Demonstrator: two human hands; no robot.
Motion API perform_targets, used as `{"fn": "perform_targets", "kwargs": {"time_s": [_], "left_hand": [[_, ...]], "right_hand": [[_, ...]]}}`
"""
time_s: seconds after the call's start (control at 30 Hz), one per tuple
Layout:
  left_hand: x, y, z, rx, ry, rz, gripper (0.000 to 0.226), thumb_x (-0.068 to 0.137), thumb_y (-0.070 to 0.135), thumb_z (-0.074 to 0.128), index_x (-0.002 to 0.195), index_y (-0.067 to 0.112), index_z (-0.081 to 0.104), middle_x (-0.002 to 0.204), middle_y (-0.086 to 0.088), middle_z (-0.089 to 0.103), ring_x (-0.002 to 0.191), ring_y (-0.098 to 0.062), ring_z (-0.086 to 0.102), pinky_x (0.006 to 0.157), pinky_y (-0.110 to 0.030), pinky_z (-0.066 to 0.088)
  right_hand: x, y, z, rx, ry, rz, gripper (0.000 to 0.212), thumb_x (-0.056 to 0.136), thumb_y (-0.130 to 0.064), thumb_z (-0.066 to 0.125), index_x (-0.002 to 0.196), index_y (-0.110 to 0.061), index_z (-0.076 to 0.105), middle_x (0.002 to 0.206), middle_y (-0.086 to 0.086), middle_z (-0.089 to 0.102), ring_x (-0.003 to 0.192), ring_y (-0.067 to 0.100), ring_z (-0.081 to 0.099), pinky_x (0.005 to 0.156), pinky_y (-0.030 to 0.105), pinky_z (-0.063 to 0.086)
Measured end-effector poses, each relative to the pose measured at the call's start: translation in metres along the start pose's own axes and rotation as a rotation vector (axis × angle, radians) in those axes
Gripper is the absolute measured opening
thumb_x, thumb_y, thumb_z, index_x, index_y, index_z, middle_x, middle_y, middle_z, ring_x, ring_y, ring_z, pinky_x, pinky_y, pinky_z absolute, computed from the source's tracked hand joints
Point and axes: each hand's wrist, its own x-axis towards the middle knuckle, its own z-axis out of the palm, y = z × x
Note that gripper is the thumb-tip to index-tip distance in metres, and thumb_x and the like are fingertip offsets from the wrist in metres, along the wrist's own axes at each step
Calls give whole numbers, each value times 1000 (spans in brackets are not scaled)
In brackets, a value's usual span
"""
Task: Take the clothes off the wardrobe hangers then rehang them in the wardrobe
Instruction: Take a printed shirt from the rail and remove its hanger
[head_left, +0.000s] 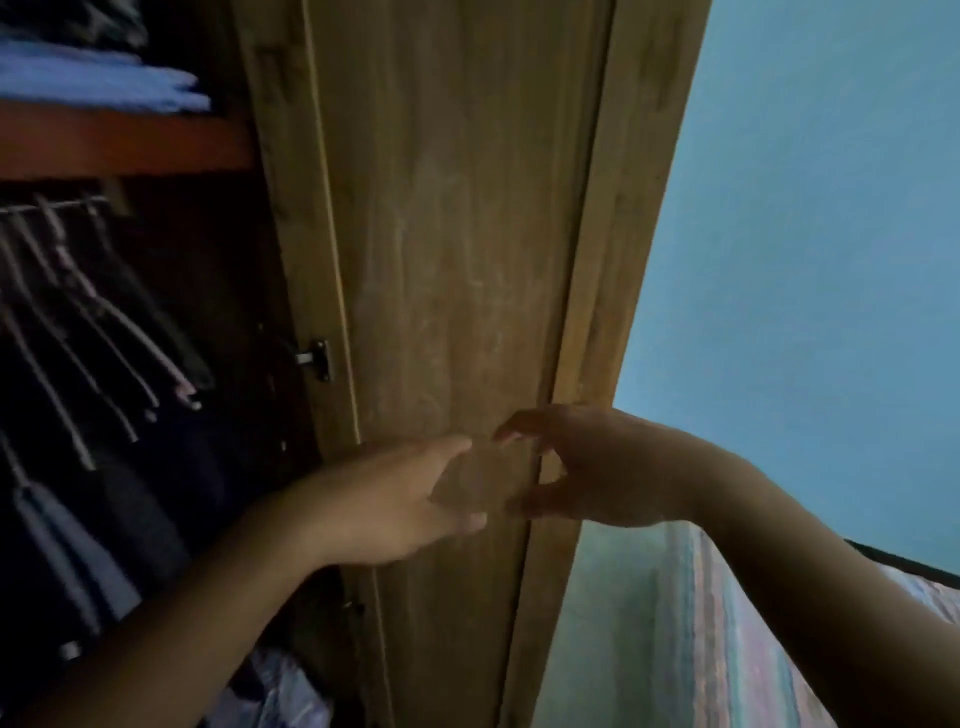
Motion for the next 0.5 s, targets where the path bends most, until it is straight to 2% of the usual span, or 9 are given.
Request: {"fn": "perform_targets", "kwargs": {"time_s": [0.07, 0.17, 0.23, 0.33, 0.43, 0.5], "left_hand": [[-20, -10, -18, 18, 80, -88, 78, 86, 63, 59, 151, 44, 21, 151, 21, 34, 131, -6, 41, 101, -28, 38], [-50, -29, -36, 48, 186, -224, 68, 89, 60, 57, 147, 40, 28, 135, 16, 40, 111, -5, 47, 95, -30, 45], [-64, -43, -45, 107, 223, -303, 71, 89, 61, 55, 148, 35, 25, 131, 12, 37, 114, -8, 44, 92, -30, 44], [-94, -68, -56, 133, 233, -458, 81, 87, 64, 56, 152, 30, 21, 140, 6, 32, 121, -14, 44, 94, -31, 44], [-123, -90, -68, 146, 231, -563, 80, 85, 66, 57, 149, 30, 26, 137, 5, 36, 117, -15, 49, 94, -34, 47], [-142, -104, -75, 145, 240, -624, 84, 86, 66, 57, 152, 29, 22, 142, 3, 34, 119, -16, 49, 94, -33, 47]], "right_hand": [[23, -12, 0, -25, 13, -81, 62, 84, -53, 69, 139, -40, 43, 139, -14, 53, 121, 11, 53, 93, 28, 42], [53, -33, 3, -60, 8, -184, 65, 82, -57, 69, 139, -44, 39, 138, -15, 52, 120, 9, 53, 85, 25, 40], [67, -46, 5, -51, 3, -238, 64, 82, -57, 69, 138, -44, 40, 135, -15, 54, 117, 8, 55, 83, 24, 42], [82, -76, 8, -38, -12, -328, 60, 84, -54, 69, 137, -41, 45, 128, -11, 59, 111, 9, 59, 87, 29, 52], [94, -108, 11, -29, -44, -390, 57, 87, -50, 67, 139, -36, 48, 121, -7, 63, 105, 11, 60, 79, 25, 51], [101, -130, 14, -44, -55, -427, 55, 89, -50, 65, 139, -35, 48, 123, -5, 62, 110, 14, 59, 86, 30, 52]]}}
